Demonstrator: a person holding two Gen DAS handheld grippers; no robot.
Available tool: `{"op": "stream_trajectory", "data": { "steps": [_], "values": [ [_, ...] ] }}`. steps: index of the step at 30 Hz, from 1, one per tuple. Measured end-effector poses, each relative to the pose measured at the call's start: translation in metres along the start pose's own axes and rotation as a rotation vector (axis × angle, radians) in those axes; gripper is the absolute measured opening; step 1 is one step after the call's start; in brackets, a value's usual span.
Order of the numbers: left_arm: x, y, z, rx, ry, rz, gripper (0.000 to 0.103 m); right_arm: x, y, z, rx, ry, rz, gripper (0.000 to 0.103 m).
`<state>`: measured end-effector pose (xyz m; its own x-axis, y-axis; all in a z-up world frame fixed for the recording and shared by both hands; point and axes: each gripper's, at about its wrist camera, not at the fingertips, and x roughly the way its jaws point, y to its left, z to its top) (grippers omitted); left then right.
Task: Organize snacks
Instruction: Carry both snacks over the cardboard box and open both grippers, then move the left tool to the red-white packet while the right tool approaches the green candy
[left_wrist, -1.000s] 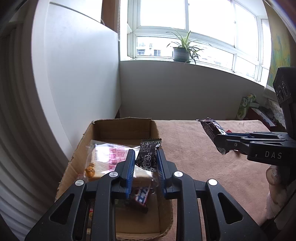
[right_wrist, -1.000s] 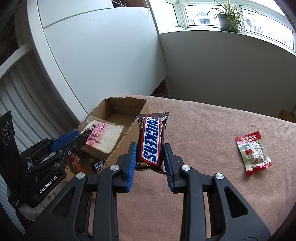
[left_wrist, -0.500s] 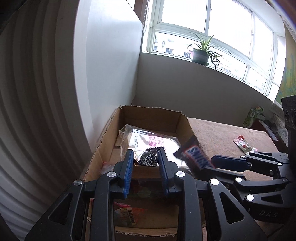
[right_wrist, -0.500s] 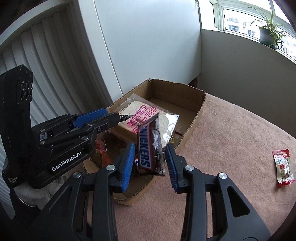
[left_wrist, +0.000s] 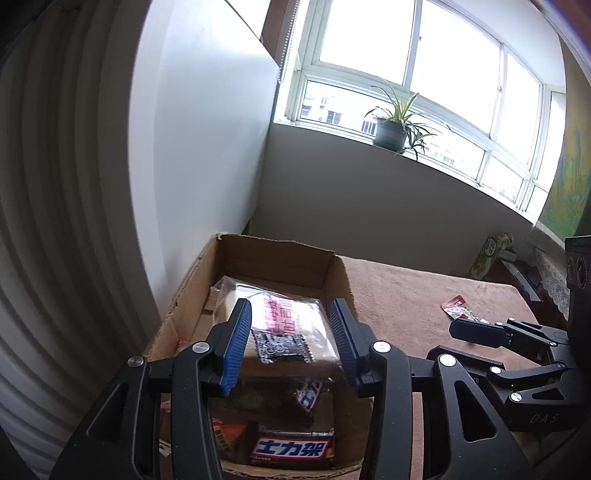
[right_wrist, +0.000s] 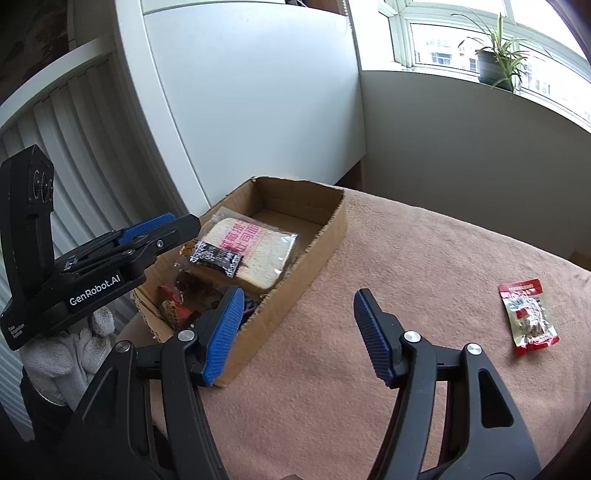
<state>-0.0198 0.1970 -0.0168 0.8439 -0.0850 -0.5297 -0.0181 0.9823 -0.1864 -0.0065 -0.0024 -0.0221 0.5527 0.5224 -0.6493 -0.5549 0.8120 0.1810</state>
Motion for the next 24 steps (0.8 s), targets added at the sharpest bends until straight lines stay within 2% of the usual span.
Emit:
{"op": "stream_trajectory", "data": {
  "steps": [4, 8, 15, 17, 21, 24],
  "values": [
    [0.009, -0.03, 0.002, 0.029, 0.019, -0.043, 0.043, -0.018, -0.037, -0.009, 0.052, -0.005, -0.043, 0.065],
    [0.022, -0.064, 0.002, 0.048, 0.053, -0.11, 0.043, -0.039, -0.076, -0.018, 0.102, -0.015, -0.122, 0.065],
    [0.057, -0.132, -0.004, 0.099, 0.155, -0.222, 0.043, -0.082, -0.166, -0.044, 0.26, -0.015, -0.234, 0.065],
    [0.069, -0.15, -0.007, 0.108, 0.196, -0.253, 0.047, -0.093, -0.192, -0.053, 0.305, -0.006, -0.269, 0.065],
    [0.091, -0.187, -0.012, 0.142, 0.267, -0.303, 0.049, -0.123, -0.245, -0.076, 0.398, 0.009, -0.343, 0.065],
    [0.111, -0.214, -0.016, 0.147, 0.323, -0.335, 0.055, -0.141, -0.281, -0.093, 0.473, 0.03, -0.364, 0.065]
  ]
}}
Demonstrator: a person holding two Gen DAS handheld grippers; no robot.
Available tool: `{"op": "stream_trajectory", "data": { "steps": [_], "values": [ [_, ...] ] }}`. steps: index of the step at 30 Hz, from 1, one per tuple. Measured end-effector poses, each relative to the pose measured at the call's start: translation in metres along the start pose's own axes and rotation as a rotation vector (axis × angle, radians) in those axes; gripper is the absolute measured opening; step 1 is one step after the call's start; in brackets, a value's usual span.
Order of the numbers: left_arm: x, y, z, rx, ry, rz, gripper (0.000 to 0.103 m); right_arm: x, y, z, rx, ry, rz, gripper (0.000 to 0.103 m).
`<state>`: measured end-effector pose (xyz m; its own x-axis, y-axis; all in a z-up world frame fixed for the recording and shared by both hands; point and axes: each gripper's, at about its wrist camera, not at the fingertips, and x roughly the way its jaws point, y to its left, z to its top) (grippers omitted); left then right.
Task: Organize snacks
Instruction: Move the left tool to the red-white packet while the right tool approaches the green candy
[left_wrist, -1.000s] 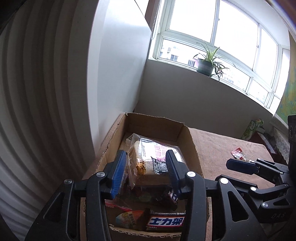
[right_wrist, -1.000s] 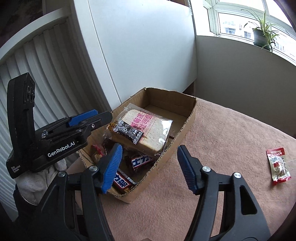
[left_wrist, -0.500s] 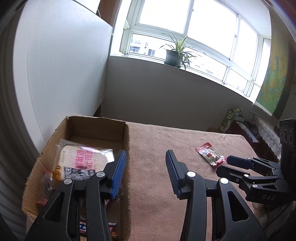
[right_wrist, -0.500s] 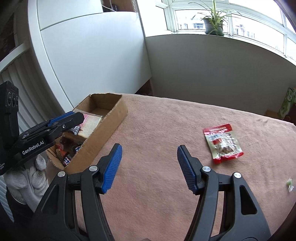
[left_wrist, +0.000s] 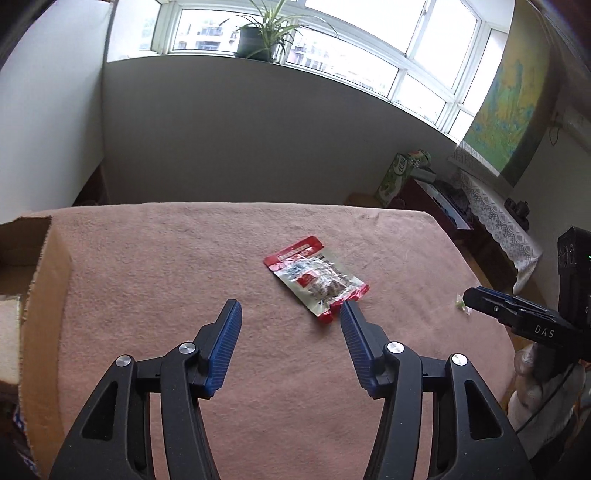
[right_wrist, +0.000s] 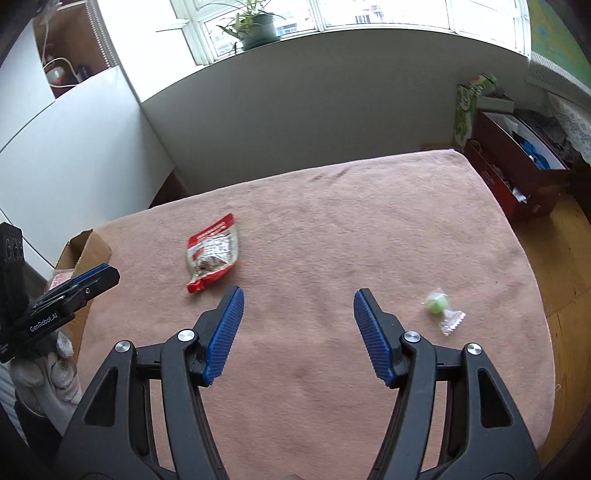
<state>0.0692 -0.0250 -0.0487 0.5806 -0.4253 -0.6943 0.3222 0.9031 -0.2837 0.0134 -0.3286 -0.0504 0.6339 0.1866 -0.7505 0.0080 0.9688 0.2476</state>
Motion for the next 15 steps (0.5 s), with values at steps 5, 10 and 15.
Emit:
{"op": "stream_trajectory", "data": {
  "steps": [5, 10, 15],
  "values": [
    [0.042, -0.007, 0.009, -0.034, 0.091, 0.013, 0.062, -0.002, -0.061, -0.002, 0.097, 0.019, -0.073, 0.065],
    [0.07, 0.009, 0.008, -0.137, 0.152, 0.014, 0.062, 0.002, -0.099, -0.001, 0.189, 0.037, -0.059, 0.065],
    [0.076, 0.014, 0.008, -0.165, 0.165, 0.02, 0.062, 0.019, -0.112, -0.001, 0.214, 0.074, -0.047, 0.065]
  ]
}}
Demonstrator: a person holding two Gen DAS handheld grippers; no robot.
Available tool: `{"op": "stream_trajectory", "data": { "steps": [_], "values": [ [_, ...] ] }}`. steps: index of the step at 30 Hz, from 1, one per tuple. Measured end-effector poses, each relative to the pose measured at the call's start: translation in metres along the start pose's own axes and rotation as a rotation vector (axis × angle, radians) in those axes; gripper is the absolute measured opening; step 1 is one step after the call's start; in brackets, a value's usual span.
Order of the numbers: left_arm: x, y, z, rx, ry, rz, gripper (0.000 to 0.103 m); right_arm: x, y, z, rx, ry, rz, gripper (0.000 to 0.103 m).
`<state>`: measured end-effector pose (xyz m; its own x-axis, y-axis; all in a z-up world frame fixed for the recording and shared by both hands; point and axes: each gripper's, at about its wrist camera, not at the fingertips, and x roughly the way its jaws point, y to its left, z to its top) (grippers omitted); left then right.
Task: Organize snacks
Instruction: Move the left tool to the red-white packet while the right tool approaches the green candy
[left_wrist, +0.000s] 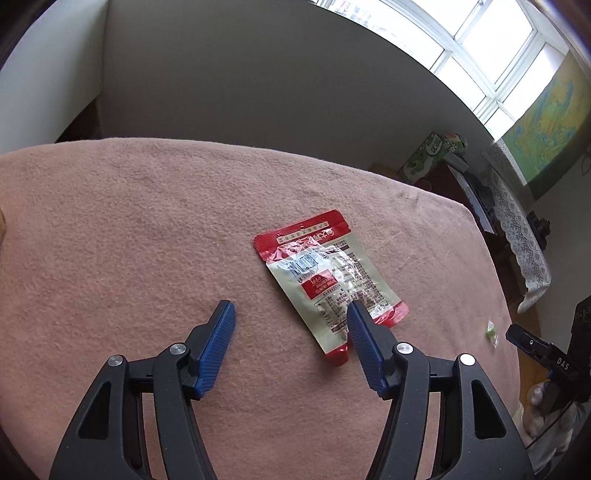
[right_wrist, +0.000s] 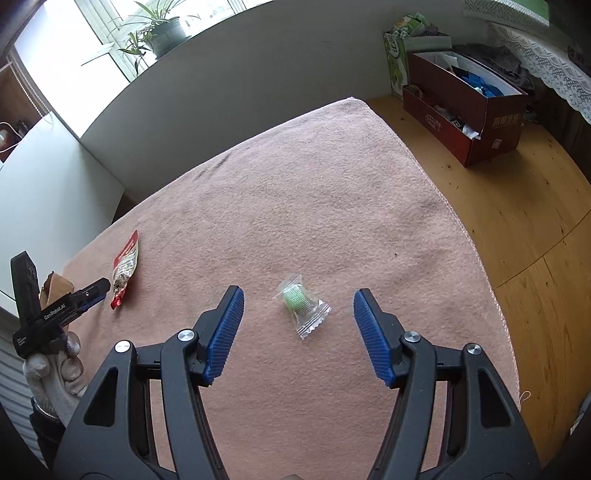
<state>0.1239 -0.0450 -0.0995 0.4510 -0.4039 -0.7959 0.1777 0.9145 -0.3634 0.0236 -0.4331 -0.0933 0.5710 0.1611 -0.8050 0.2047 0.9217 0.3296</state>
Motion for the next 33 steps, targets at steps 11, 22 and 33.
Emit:
{"op": "stream_trajectory", "data": {
  "steps": [11, 22, 33],
  "values": [
    [0.02, -0.025, 0.02, 0.034, 0.044, 0.028, 0.07, 0.017, 0.005, -0.003, -0.015, 0.038, 0.03, 0.065],
    [0.047, -0.072, 0.024, 0.196, 0.093, 0.166, 0.07, 0.02, 0.012, -0.005, -0.049, 0.047, 0.019, 0.065],
    [0.059, -0.108, 0.005, 0.441, 0.158, 0.247, 0.08, 0.021, 0.016, -0.005, -0.078, 0.049, -0.01, 0.065]
  ]
}}
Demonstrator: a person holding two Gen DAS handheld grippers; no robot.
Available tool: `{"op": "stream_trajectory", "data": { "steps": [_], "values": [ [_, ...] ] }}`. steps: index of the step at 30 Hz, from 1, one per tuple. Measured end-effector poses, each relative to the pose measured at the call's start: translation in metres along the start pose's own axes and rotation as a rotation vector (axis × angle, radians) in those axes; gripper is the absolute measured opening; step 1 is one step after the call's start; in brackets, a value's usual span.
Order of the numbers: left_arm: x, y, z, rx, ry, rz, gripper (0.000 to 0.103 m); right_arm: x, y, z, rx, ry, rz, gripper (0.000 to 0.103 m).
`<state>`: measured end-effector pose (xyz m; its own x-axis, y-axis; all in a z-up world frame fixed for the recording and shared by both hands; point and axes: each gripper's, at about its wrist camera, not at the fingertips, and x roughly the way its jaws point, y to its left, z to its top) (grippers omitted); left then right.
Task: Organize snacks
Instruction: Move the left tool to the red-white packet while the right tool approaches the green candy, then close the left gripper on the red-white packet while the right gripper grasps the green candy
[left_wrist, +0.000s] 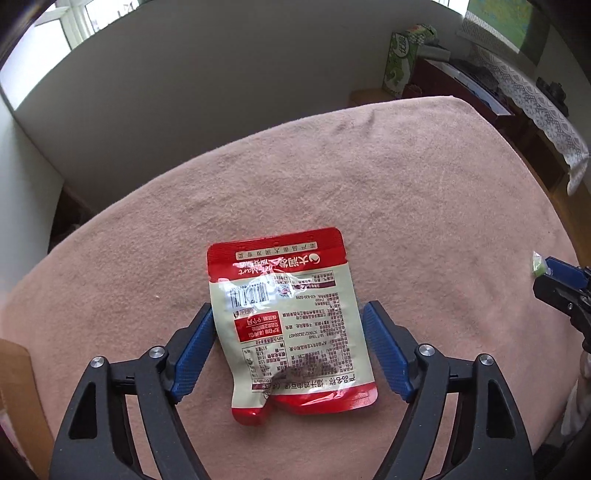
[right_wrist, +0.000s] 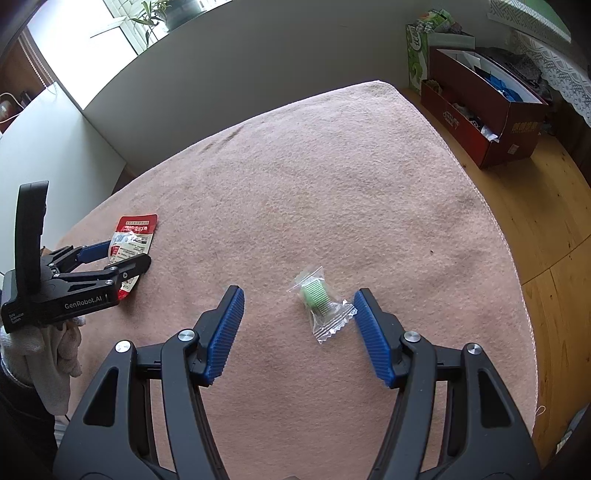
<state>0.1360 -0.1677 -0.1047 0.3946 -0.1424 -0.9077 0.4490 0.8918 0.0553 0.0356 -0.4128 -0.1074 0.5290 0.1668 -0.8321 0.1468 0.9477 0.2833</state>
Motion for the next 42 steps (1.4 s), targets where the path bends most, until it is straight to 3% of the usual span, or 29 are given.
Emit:
{"op": "stream_trajectory", "data": {
  "steps": [4, 8, 12, 18, 26, 29, 42],
  "values": [
    [0.001, 0.003, 0.0, -0.01, 0.011, -0.014, 0.082, 0.001, 0.003, -0.001, -0.016, 0.001, -0.031, 0.062],
    [-0.004, 0.007, -0.009, -0.005, -0.025, -0.026, 0.077, 0.002, 0.005, -0.001, -0.036, 0.0, -0.063, 0.055],
    [-0.007, 0.001, -0.01, 0.019, -0.047, -0.006, 0.074, 0.003, 0.004, -0.001, -0.053, -0.004, -0.115, 0.035],
    [-0.012, 0.002, -0.012, 0.01, -0.083, -0.009, 0.066, 0.002, 0.002, 0.0, -0.048, -0.015, -0.138, 0.023],
    [-0.018, 0.006, -0.016, 0.002, -0.117, -0.002, 0.052, 0.001, 0.001, 0.0, -0.033, -0.03, -0.137, 0.023],
    [-0.019, 0.014, -0.018, -0.037, -0.123, -0.034, 0.048, -0.005, -0.001, 0.0, -0.018, -0.049, -0.133, 0.023],
    [-0.029, 0.042, -0.039, -0.174, -0.178, -0.128, 0.045, -0.016, 0.012, 0.002, -0.008, -0.092, -0.078, 0.023]
  ]
}}
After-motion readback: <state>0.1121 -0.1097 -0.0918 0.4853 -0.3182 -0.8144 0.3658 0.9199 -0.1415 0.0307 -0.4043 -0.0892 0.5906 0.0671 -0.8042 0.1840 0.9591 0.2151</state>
